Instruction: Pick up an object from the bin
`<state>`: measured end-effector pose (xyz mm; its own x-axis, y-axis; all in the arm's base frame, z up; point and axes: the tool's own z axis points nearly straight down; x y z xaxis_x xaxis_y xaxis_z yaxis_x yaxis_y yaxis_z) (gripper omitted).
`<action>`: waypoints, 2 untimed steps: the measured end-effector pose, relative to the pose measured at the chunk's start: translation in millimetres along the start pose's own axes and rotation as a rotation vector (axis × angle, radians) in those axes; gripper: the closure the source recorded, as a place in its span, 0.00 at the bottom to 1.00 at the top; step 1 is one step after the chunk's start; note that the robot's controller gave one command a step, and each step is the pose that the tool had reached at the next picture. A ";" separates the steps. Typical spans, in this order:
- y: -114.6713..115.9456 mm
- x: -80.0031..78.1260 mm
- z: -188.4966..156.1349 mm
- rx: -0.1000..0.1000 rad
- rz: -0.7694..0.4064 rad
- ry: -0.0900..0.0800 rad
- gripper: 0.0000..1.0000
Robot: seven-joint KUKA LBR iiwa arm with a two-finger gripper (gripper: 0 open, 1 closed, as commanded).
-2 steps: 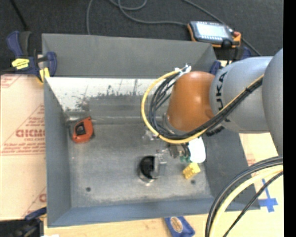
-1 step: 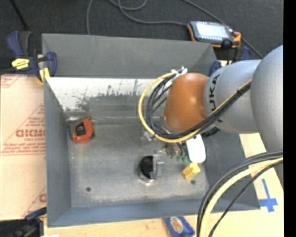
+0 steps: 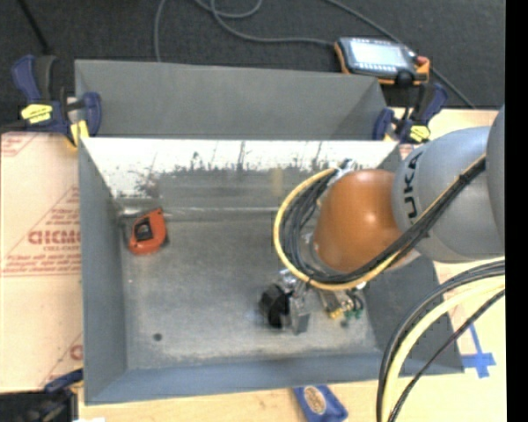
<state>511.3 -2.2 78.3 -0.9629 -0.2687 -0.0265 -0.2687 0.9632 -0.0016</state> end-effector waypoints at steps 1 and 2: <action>0.0 0.0 0.0 0.000 0.001 0.000 1.00; 17.7 -6.7 -44.1 -0.002 -0.005 0.029 1.00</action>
Offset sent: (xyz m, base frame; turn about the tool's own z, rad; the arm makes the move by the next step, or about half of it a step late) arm 0.0174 0.0615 0.1463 -0.0129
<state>511.8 16.4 122.5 -0.9619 -0.2733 0.0021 -0.2733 0.9619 0.0005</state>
